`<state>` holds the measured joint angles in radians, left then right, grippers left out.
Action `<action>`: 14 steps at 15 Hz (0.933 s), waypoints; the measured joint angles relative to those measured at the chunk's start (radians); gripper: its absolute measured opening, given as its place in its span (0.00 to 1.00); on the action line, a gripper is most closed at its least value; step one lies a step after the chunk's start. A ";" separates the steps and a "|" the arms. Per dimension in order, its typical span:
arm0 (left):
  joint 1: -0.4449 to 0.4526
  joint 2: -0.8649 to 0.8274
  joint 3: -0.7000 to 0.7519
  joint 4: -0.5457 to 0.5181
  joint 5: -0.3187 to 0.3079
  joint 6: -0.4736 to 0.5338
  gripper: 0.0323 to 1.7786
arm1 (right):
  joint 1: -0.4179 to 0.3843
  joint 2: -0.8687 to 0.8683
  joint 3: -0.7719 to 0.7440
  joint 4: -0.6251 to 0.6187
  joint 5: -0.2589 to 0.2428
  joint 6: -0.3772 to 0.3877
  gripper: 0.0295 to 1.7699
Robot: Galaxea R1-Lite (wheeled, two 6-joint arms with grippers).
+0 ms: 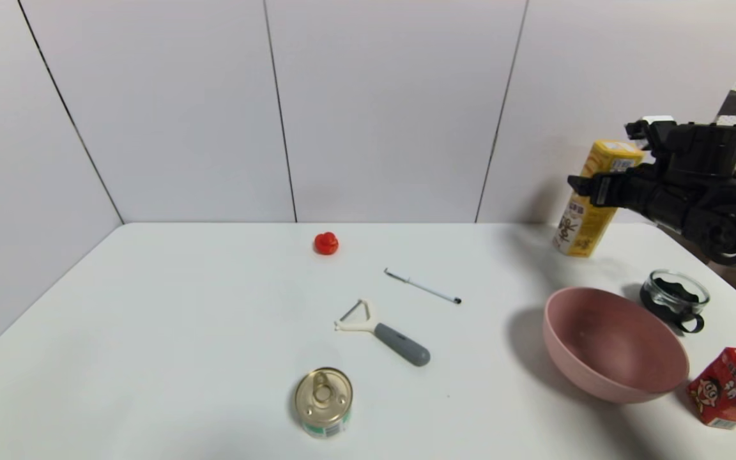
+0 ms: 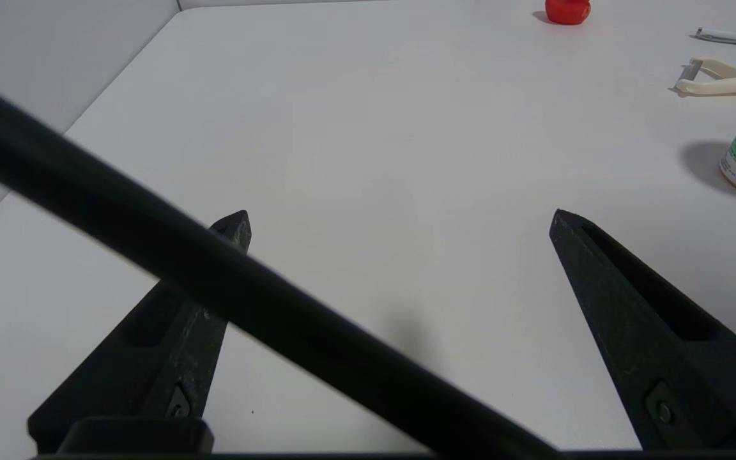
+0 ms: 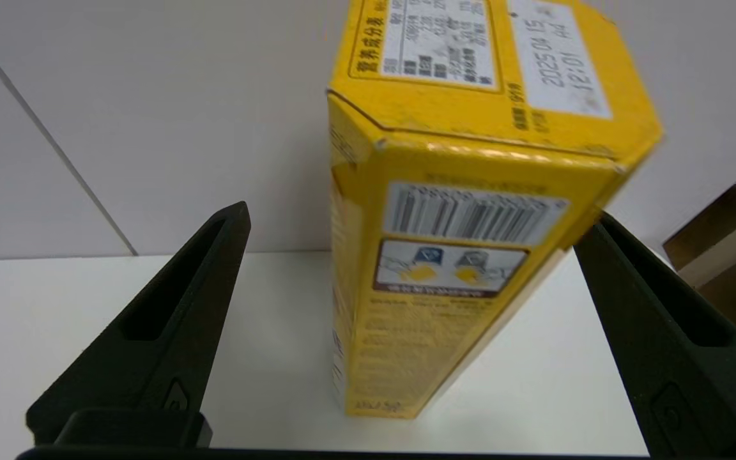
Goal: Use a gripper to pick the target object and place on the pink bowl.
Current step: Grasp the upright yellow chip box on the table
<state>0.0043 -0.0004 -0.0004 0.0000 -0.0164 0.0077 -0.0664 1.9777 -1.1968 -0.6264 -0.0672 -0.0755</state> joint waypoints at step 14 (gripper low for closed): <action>0.000 0.000 0.000 0.000 0.000 0.000 0.95 | 0.010 0.116 -0.130 -0.009 0.000 -0.026 0.54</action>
<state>0.0043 -0.0004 0.0000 0.0000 -0.0164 0.0077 -0.0566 2.0940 -1.3268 -0.6349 -0.0672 -0.1019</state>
